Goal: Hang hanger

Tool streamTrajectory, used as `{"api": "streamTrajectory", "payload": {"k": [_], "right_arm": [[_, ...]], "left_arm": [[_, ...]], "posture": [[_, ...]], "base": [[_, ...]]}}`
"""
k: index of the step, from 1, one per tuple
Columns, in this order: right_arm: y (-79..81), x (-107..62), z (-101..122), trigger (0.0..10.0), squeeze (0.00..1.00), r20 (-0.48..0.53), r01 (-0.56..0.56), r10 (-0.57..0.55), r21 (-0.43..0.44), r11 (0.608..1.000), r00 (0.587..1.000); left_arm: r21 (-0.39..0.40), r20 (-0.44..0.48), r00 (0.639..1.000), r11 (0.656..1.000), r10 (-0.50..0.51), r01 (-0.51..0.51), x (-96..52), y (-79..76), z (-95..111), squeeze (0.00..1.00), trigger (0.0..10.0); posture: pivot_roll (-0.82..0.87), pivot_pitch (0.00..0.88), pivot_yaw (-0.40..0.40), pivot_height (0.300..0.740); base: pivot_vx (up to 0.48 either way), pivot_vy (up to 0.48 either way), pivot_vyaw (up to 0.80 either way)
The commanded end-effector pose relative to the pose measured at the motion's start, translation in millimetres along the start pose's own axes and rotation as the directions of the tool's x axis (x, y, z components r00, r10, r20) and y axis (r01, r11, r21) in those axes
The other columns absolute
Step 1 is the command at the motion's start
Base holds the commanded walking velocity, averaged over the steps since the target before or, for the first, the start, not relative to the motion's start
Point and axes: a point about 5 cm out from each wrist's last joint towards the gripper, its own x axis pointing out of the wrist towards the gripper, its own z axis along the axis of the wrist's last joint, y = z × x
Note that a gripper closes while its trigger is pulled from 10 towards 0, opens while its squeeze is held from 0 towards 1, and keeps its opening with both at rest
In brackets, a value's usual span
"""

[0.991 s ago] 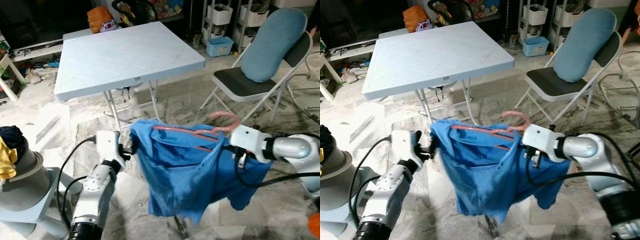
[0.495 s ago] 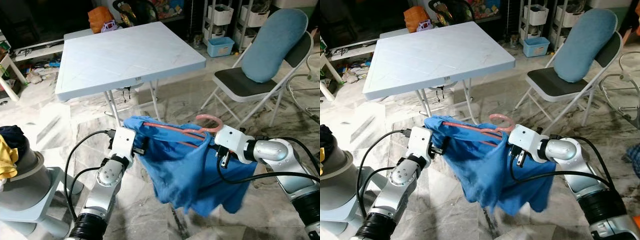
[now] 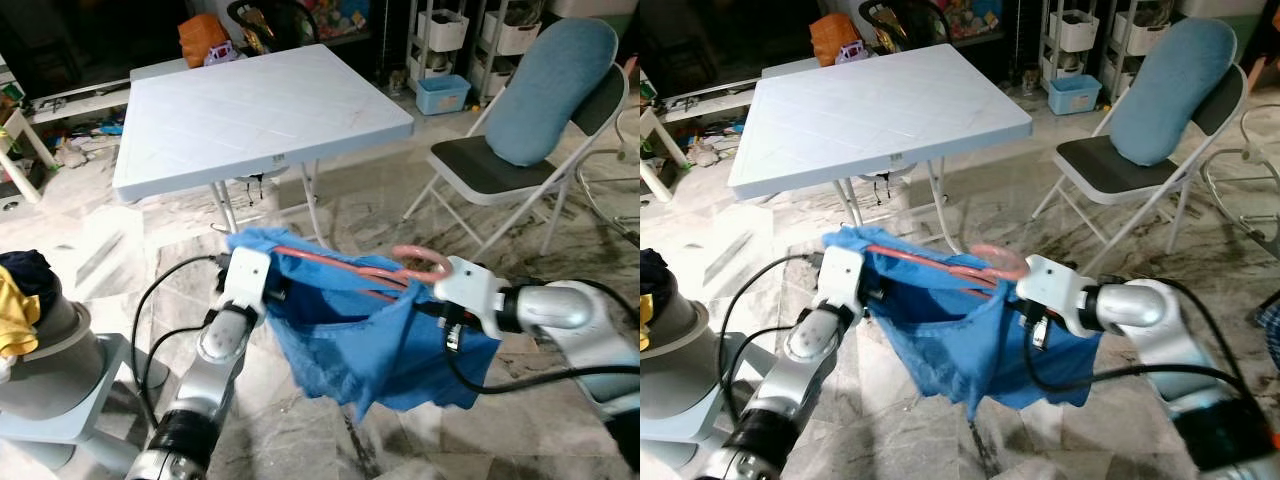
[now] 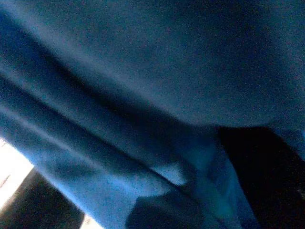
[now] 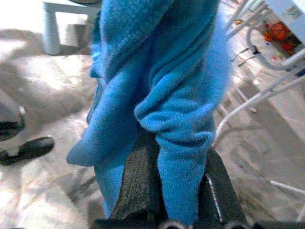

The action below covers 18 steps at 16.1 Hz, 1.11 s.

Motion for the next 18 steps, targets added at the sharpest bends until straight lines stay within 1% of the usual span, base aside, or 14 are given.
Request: {"api": "streamTrajectory", "payload": {"k": [1, 3, 6, 7, 11, 12, 14, 15, 17, 18], "right_arm": [[-0.8, -3.9, 11.5, 10.0, 0.00, 0.053, -0.009, 0.010, -0.023, 1.000, 0.999], [3.0, -10.2, 11.6, 10.0, 0.00, 0.042, -0.033, 0.033, -0.006, 0.999, 0.999], [4.9, -14.6, -4.2, 10.0, 0.00, -0.055, -0.017, 0.017, -0.001, 1.000, 0.998], [7.8, -13.7, -3.8, 10.0, 0.00, -0.056, -0.032, 0.032, 0.004, 0.999, 0.998], [9.6, -13.2, -5.2, 10.0, 0.00, -0.073, -0.049, 0.049, 0.001, 0.999, 0.996], [9.4, -13.9, -8.3, 10.0, 0.00, -0.097, -0.047, 0.046, -0.010, 0.999, 0.994], [6.8, -12.4, -22.5, 10.0, 0.00, -0.192, -0.014, 0.009, -0.026, 1.000, 0.981], [11.8, -12.6, -34.1, 10.0, 0.00, -0.256, -0.041, 0.026, -0.054, 0.998, 0.966], [20.9, -17.8, -45.3, 10.0, 0.00, -0.299, -0.093, 0.075, -0.047, 0.995, 0.951], [21.9, -26.4, -58.8, 10.0, 0.00, -0.371, -0.108, 0.081, -0.054, 0.993, 0.925]], "left_arm": [[-0.010, 0.006, 1.000, 1.000, 0.008, -0.008, 1.9, 4.6, 1.2, 0.00, 0.0], [-0.013, 0.029, 0.999, 0.999, 0.034, -0.034, 6.4, 10.2, 6.0, 0.00, 0.0], [-0.036, 0.055, 0.994, 0.995, 0.097, -0.095, 8.1, 25.3, 11.3, 0.00, 0.0], [-0.036, 0.058, 0.991, 0.993, 0.117, -0.115, 8.4, 31.3, 12.3, 0.00, 0.0], [-0.074, 0.032, 0.983, 0.981, 0.182, -0.179, 8.3, 44.6, 8.0, 0.00, 0.0], [-0.076, 0.036, 0.983, 0.981, 0.183, -0.180, 8.3, 46.0, 9.1, 0.00, 0.0], [-0.085, 0.063, 0.985, 0.984, 0.162, -0.156, 8.6, 44.0, 17.5, 0.00, 0.0], [-0.103, 0.083, 0.987, 0.986, 0.140, -0.131, 8.4, 41.1, 24.2, 0.00, 0.0], [-0.128, 0.092, 0.988, 0.985, 0.127, -0.114, 7.6, 42.8, 31.3, 0.00, 0.0], [-0.157, 0.093, 0.992, 0.985, 0.089, -0.074, 7.6, 45.1, 39.3, 0.00, 0.0]], "posture": [[-0.17, 0.000, 0.121, 0.740], [-0.17, 0.000, 0.121, 0.740], [-0.17, 0.000, 0.124, 0.740], [-0.17, 0.000, 0.123, 0.740], [-0.17, 0.000, 0.118, 0.740], [-0.17, 0.000, 0.118, 0.740], [-0.17, 0.000, 0.117, 0.740], [-0.17, 0.000, 0.117, 0.740], [-0.17, 0.000, 0.115, 0.740], [-0.17, 0.000, 0.115, 0.740]], "base": [[0.000, 0.000, 0.00], [0.000, 0.000, 0.00], [0.000, 0.000, 0.00], [0.000, 0.000, 0.00], [0.000, 0.000, 0.00], [0.000, 0.000, 0.00], [0.000, 0.000, 0.00], [0.000, 0.000, 0.00], [0.000, 0.000, 0.00], [0.000, 0.000, 0.00]]}}
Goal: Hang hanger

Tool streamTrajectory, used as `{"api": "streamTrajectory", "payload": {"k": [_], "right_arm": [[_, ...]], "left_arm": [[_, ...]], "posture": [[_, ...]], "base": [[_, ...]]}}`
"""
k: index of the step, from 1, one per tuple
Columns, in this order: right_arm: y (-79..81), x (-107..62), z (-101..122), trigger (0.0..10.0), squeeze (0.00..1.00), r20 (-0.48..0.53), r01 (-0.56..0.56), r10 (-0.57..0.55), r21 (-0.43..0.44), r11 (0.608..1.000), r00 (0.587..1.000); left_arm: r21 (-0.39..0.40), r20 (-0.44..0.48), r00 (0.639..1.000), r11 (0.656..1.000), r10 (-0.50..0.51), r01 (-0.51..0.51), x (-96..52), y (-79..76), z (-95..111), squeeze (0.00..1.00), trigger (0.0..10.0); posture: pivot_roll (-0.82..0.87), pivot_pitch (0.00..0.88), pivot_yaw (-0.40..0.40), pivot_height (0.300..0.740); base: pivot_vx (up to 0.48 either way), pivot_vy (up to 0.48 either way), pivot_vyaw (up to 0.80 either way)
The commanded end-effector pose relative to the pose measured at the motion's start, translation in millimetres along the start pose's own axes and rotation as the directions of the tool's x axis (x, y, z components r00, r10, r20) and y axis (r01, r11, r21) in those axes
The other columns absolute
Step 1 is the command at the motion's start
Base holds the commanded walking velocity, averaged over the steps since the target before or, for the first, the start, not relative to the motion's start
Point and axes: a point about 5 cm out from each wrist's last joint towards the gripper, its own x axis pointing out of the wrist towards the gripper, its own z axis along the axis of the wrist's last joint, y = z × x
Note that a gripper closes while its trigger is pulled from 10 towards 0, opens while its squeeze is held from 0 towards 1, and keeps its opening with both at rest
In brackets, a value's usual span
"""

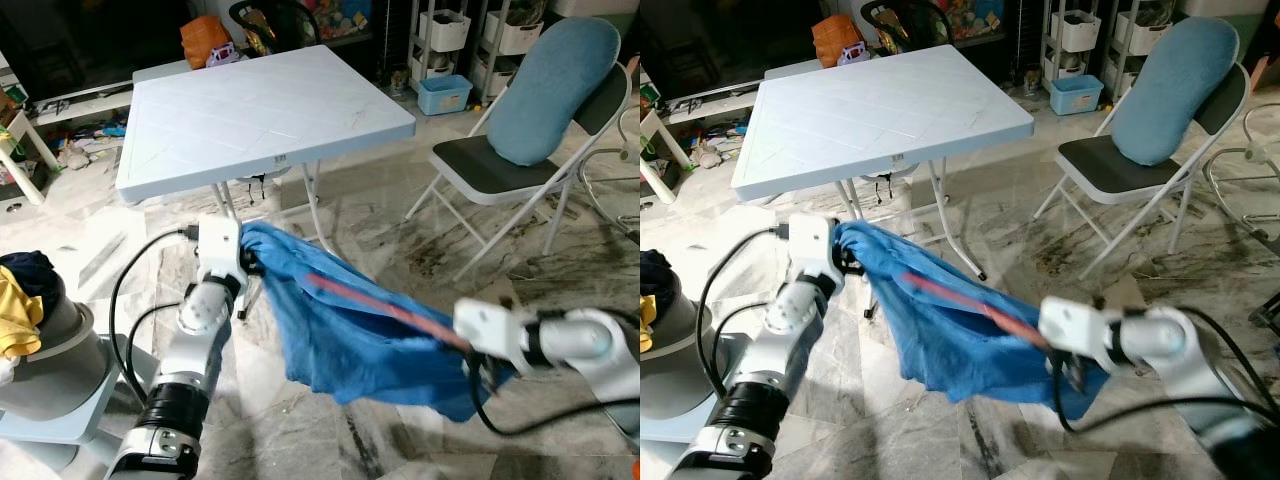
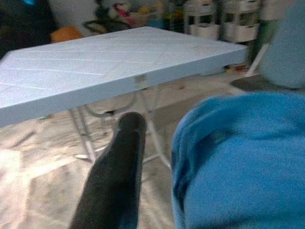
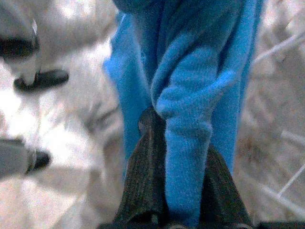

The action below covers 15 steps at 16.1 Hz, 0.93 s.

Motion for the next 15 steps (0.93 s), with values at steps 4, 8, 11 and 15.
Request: {"api": "streamTrajectory", "payload": {"k": [4, 8, 11, 15], "right_arm": [[-4.0, -3.5, -21.3, 10.0, 0.00, -0.135, -0.004, -0.006, -0.071, 0.997, 0.991], [-3.4, -20.9, -2.5, 10.0, 0.00, 0.050, -0.051, 0.053, -0.045, 0.998, 0.997], [-14.5, -45.3, 5.0, 10.0, 0.00, 0.126, -0.048, 0.050, -0.020, 0.999, 0.991], [-44.9, -65.2, 11.0, 10.0, 0.00, 0.189, 0.073, -0.077, 0.028, 0.997, 0.979]], "left_arm": [[-0.056, -0.073, 0.974, 0.976, -0.213, 0.209, -6.9, -11.4, 8.4, 0.00, 0.0], [-0.064, -0.244, 0.949, 0.980, -0.200, 0.190, -18.7, -6.8, -34.7, 0.00, 0.0], [-0.075, -0.333, 0.919, 0.978, -0.209, 0.195, -30.1, -7.0, -57.9, 0.00, 0.0], [-0.107, -0.359, 0.911, 0.979, -0.202, 0.174, -32.7, -9.5, -68.5, 0.00, 0.0]], "posture": [[-0.17, 0.000, 0.112, 0.740], [-0.17, 0.000, 0.119, 0.740], [-0.18, 0.000, 0.125, 0.740], [-0.18, 0.000, 0.130, 0.740]], "base": [[0.000, 0.000, 0.00], [0.000, 0.000, 0.00], [0.000, 0.000, 0.00], [0.000, 0.000, 0.00]]}}
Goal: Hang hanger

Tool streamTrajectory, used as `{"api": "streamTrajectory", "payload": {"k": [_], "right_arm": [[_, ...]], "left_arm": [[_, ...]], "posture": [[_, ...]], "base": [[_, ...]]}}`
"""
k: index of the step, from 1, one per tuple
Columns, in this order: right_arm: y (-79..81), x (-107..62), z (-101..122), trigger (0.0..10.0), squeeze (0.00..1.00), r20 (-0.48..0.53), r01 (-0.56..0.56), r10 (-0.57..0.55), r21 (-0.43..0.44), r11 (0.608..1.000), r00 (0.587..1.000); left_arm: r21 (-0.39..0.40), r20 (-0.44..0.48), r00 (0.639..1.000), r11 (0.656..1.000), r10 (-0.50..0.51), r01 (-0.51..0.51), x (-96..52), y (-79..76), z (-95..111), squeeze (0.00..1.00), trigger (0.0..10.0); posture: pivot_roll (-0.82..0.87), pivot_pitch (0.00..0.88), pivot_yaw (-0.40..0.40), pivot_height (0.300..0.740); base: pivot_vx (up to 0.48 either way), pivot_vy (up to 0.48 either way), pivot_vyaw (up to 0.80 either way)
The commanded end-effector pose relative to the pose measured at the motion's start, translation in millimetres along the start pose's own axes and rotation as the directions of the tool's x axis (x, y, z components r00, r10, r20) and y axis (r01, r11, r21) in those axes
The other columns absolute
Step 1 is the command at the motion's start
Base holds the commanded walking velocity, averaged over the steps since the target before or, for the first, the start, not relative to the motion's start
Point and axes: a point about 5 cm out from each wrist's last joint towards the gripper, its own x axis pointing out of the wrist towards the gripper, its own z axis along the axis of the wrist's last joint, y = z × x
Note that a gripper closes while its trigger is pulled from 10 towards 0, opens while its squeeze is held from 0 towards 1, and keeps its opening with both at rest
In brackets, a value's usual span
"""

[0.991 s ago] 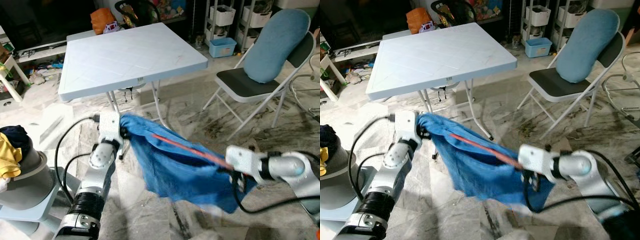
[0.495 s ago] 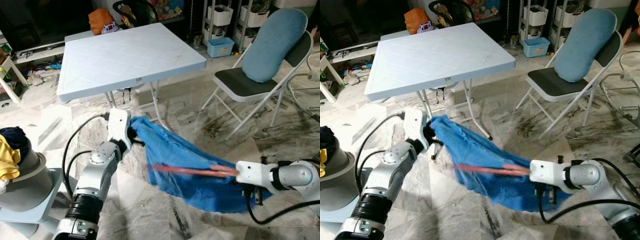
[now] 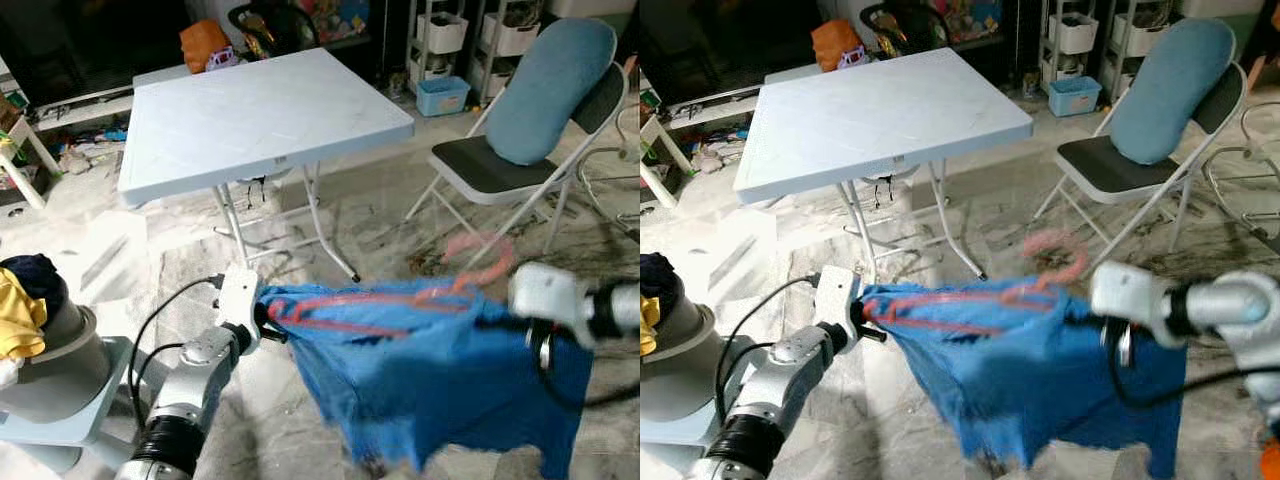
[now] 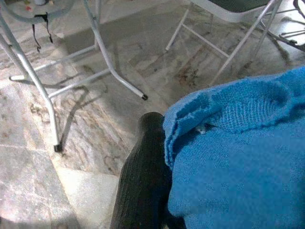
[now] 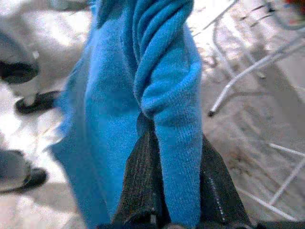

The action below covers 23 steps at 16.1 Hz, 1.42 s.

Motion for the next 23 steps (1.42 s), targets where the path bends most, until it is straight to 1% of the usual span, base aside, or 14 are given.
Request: {"api": "streamTrajectory", "payload": {"k": [1, 2, 3, 4, 5, 7, 11, 15, 17, 18, 20, 21, 22, 23], "right_arm": [[-8.0, -2.9, 8.2, 10.0, 0.00, 0.042, 0.043, -0.043, -0.003, 0.999, 0.998], [-11.2, 5.0, 13.5, 10.0, 0.00, 0.078, 0.095, -0.093, -0.017, 0.995, 0.993], [-13.7, 12.4, 17.5, 10.0, 0.00, 0.112, 0.125, -0.126, 0.012, 0.992, 0.986], [-14.4, 28.6, 24.3, 10.0, 0.00, 0.177, 0.169, -0.170, 0.019, 0.985, 0.969], [-14.9, 31.9, 25.2, 10.0, 0.00, 0.188, 0.179, -0.180, 0.026, 0.984, 0.966], [-13.9, 57.2, 25.9, 10.0, 0.00, 0.231, 0.188, -0.206, 0.098, 0.977, 0.951], [-12.9, 90.0, 25.5, 10.0, 0.00, 0.210, 0.210, -0.243, 0.166, 0.963, 0.947], [-12.9, 99.0, 22.8, 10.0, 0.00, 0.177, 0.244, -0.272, 0.165, 0.956, 0.946], [-16.8, 102.6, 21.0, 10.0, 0.00, 0.153, 0.299, -0.321, 0.150, 0.942, 0.935], [-22.9, 103.5, 20.9, 10.0, 0.00, 0.143, 0.373, -0.393, 0.147, 0.916, 0.908], [-32.3, 100.7, 20.5, 10.0, 0.00, 0.126, 0.469, -0.488, 0.158, 0.869, 0.863], [-36.6, 98.7, 20.4, 10.0, 0.00, 0.118, 0.510, -0.528, 0.156, 0.846, 0.841], [-48.0, 92.7, 23.1, 10.0, 0.00, 0.107, 0.607, -0.626, 0.166, 0.778, 0.773], [-54.4, 89.7, 26.2, 10.0, 0.00, 0.110, 0.645, -0.669, 0.189, 0.740, 0.735]], "left_arm": [[0.001, 0.016, 0.999, 0.999, 0.037, -0.037, -0.4, 7.4, 3.2, 0.00, 0.0], [0.007, 0.042, 0.997, 0.998, 0.061, -0.062, 0.4, 7.8, 7.0, 0.00, 10.0], [-0.008, 0.073, 0.995, 0.998, 0.069, -0.069, 1.3, 6.9, 11.9, 1.00, 10.0], [0.011, 0.141, 0.989, 0.999, 0.047, -0.049, 1.3, 0.8, 23.0, 1.00, 10.0], [0.020, 0.155, 0.987, 0.999, 0.040, -0.044, 1.1, -0.7, 25.2, 1.00, 10.0], [0.142, 0.203, 0.978, 0.990, -0.050, 0.021, 2.0, -17.1, 35.0, 1.00, 10.0], [0.211, 0.231, 0.964, 0.974, -0.133, 0.084, -3.8, -29.7, 33.0, 1.00, 10.0], [0.266, 0.211, 0.957, 0.954, -0.199, 0.140, -12.5, -33.4, 25.2, 1.00, 10.0], [0.369, 0.146, 0.970, 0.920, -0.197, 0.131, -16.3, -27.5, 10.4, 1.00, 10.0], [0.382, 0.125, 0.980, 0.919, -0.157, 0.099, -16.2, -21.8, 4.5, 1.00, 10.0], [0.235, 0.154, 0.986, 0.972, -0.067, 0.030, -13.8, -15.1, 7.1, 1.00, 10.0], [0.183, 0.161, 0.987, 0.983, -0.028, -0.002, -12.9, -12.3, 8.5, 1.00, 10.0], [0.330, 0.096, 0.995, 0.943, 0.013, -0.044, -11.6, -7.2, 1.5, 1.00, 10.0], [0.394, 0.032, 0.999, 0.919, 0.022, -0.033, -11.4, -5.2, -7.5, 1.00, 10.0]], "posture": [[-0.18, 0.000, 0.132, 0.740], [-0.18, 0.000, 0.134, 0.740], [-0.17, 0.000, 0.141, 0.740], [-0.17, 0.000, 0.159, 0.740], [-0.17, 0.000, 0.159, 0.740], [-0.16, 0.000, 0.157, 0.740], [-0.15, 0.000, 0.135, 0.740], [-0.13, 0.000, 0.124, 0.740], [-0.13, 0.000, 0.118, 0.740], [-0.13, 0.000, 0.117, 0.740], [-0.13, 0.000, 0.117, 0.740], [-0.13, 0.000, 0.117, 0.740], [-0.13, 0.000, 0.117, 0.740], [-0.13, 0.000, 0.118, 0.740]], "base": [[0.000, 0.000, 0.00], [0.000, 0.000, 0.00], [0.000, 0.000, 0.00], [0.000, 0.000, 0.00], [0.000, 0.000, 0.00], [0.000, 0.000, 0.00], [0.000, 0.000, 0.00], [0.000, 0.000, 0.00], [0.000, 0.000, 0.00], [0.000, 0.000, 0.00], [0.000, 0.000, 0.00], [0.000, 0.000, 0.00], [0.000, 0.000, 0.00], [0.000, 0.000, 0.00]]}}
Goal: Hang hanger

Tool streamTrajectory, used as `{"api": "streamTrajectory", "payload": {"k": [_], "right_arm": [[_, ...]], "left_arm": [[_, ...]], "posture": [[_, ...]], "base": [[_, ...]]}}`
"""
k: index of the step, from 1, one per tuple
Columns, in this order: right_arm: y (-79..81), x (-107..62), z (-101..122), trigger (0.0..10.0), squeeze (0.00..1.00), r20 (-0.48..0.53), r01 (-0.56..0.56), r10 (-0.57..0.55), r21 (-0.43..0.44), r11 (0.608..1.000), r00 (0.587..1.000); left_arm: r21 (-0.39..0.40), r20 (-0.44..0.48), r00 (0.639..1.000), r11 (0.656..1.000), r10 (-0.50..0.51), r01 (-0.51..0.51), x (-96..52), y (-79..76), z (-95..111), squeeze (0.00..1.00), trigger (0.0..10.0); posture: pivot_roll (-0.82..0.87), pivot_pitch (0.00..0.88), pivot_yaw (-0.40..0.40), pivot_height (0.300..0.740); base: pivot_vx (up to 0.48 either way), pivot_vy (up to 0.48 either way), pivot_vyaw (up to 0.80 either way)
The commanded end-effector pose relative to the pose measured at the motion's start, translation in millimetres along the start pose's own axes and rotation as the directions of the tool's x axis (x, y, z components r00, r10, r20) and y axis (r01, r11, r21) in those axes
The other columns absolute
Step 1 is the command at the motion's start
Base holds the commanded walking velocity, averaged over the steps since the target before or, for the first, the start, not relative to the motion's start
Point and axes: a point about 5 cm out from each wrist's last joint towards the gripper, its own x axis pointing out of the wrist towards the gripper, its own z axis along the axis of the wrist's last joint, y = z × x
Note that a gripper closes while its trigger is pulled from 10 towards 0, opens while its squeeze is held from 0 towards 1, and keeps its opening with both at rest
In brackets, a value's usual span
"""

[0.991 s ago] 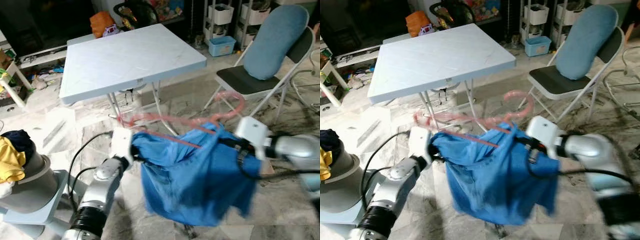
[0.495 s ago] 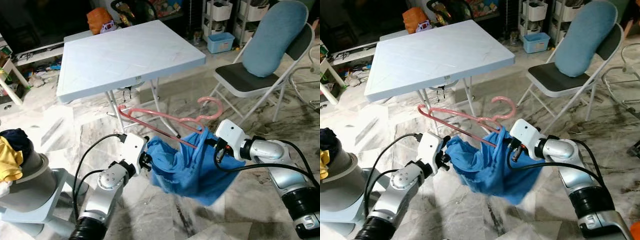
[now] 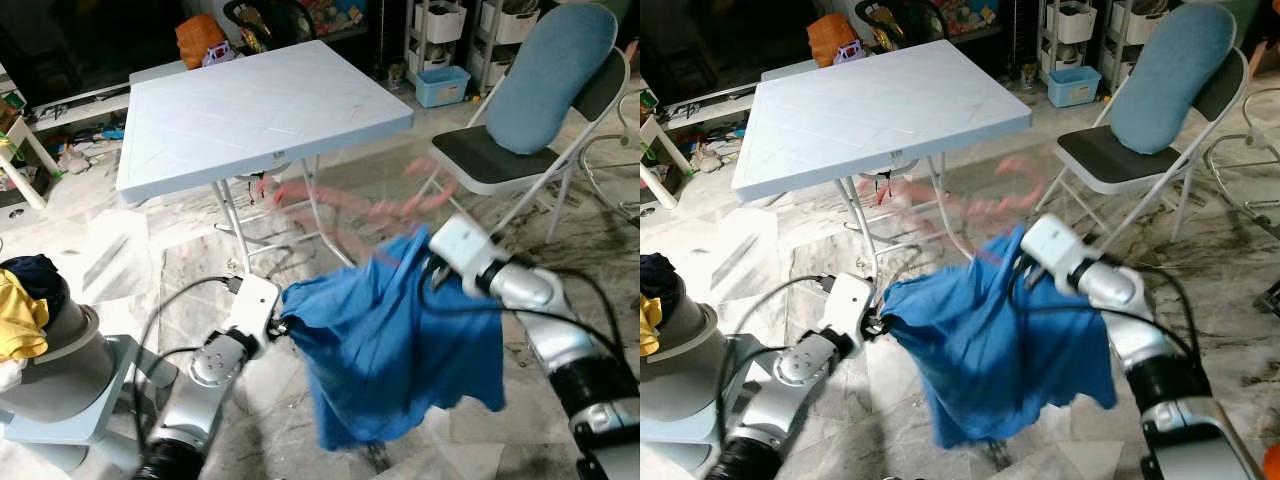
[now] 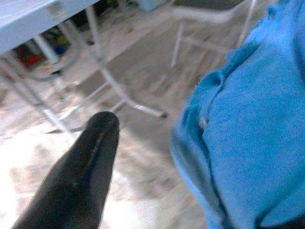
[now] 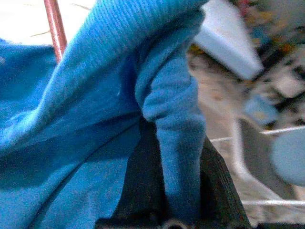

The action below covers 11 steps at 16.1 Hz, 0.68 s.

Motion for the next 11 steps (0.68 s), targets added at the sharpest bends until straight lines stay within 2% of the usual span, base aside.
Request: {"api": "streamTrajectory", "payload": {"k": [1, 2, 3, 5, 6, 7, 8, 9, 11], "right_arm": [[-17.7, 4.9, 17.7, 10.0, 0.00, 0.064, 0.123, -0.125, 0.028, 0.992, 0.990], [-25.2, 7.2, 24.3, 10.0, 0.00, 0.084, 0.177, -0.181, 0.054, 0.983, 0.980], [-32.1, 10.1, 30.1, 10.0, 0.00, 0.089, 0.218, -0.225, 0.080, 0.973, 0.970], [-33.2, 14.4, 33.4, 10.0, 0.00, 0.080, 0.231, -0.237, 0.081, 0.970, 0.968], [-33.2, 14.4, 33.4, 10.0, 0.00, 0.080, 0.231, -0.237, 0.081, 0.970, 0.968], [-26.8, 19.2, 36.3, 10.0, 0.00, 0.093, 0.224, -0.228, 0.051, 0.973, 0.969], [-26.8, 19.2, 36.3, 10.0, 0.00, 0.093, 0.224, -0.228, 0.051, 0.973, 0.969], [-11.4, 21.6, 35.8, 10.0, 0.00, 0.123, 0.163, -0.162, 0.002, 0.987, 0.979], [1.0, 18.9, 25.7, 10.0, 0.00, 0.122, 0.084, -0.082, -0.014, 0.996, 0.989]], "left_arm": [[0.088, -0.125, 0.992, 0.996, -0.019, 0.030, -1.4, -1.3, -18.1, 1.00, 10.0], [0.095, -0.179, 0.982, 0.992, -0.067, 0.085, -3.3, -6.9, -26.8, 1.00, 10.0], [0.110, -0.161, 0.978, 0.982, -0.135, 0.154, -3.6, -16.5, -24.4, 1.00, 10.0], [0.100, -0.079, 0.978, 0.974, -0.194, 0.201, -0.7, -26.5, -11.6, 1.00, 10.0], [0.100, -0.079, 0.978, 0.974, -0.194, 0.201, -0.7, -26.5, -11.6, 1.00, 10.0], [0.078, 0.031, 0.971, 0.969, -0.236, 0.233, 2.4, -33.1, 6.7, 1.00, 10.0], [0.078, 0.031, 0.971, 0.969, -0.236, 0.233, 2.4, -33.1, 6.7, 1.00, 10.0], [0.055, 0.160, 0.969, 0.982, -0.185, 0.179, 5.5, -28.7, 29.5, 1.00, 10.0], [0.063, 0.239, 0.966, 0.994, -0.103, 0.090, 4.9, -15.2, 44.7, 1.00, 10.0]], "posture": [[-0.13, 0.000, 0.121, 0.740], [-0.13, 0.000, 0.122, 0.740], [-0.13, 0.000, 0.122, 0.740], [-0.12, 0.000, 0.122, 0.740], [-0.12, 0.000, 0.122, 0.740], [-0.12, 0.000, 0.120, 0.740], [-0.12, 0.000, 0.120, 0.740], [-0.12, 0.000, 0.120, 0.740], [-0.12, 0.000, 0.120, 0.740]], "base": [[0.000, 0.000, 0.00], [0.000, 0.000, 0.00], [0.000, 0.000, 0.00], [0.000, 0.000, 0.00], [0.000, 0.000, 0.00], [0.000, 0.000, 0.00], [0.000, 0.000, 0.00], [0.000, 0.000, 0.00], [0.000, 0.000, 0.00]]}}
